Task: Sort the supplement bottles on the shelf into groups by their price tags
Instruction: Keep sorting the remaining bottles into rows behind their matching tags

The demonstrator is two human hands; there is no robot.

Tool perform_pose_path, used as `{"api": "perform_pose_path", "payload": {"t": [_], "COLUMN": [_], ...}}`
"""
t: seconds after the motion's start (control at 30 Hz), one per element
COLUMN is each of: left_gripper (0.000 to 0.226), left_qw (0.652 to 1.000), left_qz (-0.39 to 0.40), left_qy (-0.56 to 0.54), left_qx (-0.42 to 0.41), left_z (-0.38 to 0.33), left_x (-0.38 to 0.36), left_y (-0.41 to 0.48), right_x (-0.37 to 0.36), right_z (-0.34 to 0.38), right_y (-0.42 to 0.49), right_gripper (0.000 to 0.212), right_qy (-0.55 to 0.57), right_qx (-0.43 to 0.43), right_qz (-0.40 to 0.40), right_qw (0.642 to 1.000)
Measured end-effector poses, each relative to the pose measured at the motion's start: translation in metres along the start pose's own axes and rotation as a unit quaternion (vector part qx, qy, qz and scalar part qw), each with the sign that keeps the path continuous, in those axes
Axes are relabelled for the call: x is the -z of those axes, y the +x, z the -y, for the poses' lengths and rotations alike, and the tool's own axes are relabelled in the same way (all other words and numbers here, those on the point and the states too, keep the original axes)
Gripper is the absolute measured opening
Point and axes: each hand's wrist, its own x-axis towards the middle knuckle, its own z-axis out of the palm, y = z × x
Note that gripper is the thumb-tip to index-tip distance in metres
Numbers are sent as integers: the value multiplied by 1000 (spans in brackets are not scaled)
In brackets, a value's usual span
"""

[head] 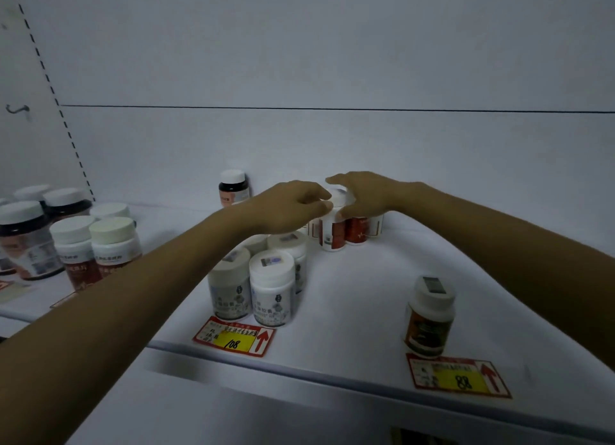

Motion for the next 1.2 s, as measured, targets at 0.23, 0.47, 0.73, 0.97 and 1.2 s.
{"api": "perform_pose_path", "payload": {"t": [0.23, 0.47, 0.73, 0.97, 1.2], "left_gripper": [36, 41, 76, 76, 63], "left_qw": [997, 988, 982, 942, 911], "left_qz": [-62, -139, -167, -283, -209], "left_qy": [-40, -60, -91, -142, -347], "left_qx": [0, 24, -7, -111, -81], "left_z": [2, 5, 0, -17, -3], "left_x": [-1, -1, -3, 15, 37], "left_y": [6, 7, 4, -9, -73], "right_x": [-7, -4, 54, 82, 79], "right_z": [3, 10, 34, 69, 138], "right_y": [6, -5, -35, -72, -109], "right_gripper": [56, 56, 41, 43, 24], "right_qy": [-25, 105, 483, 585, 665], "right_qx": [26, -1, -32, -53, -39], "right_qz": [-59, -112, -179, -222, -263], "right_qw": [998, 988, 856, 778, 698]}}
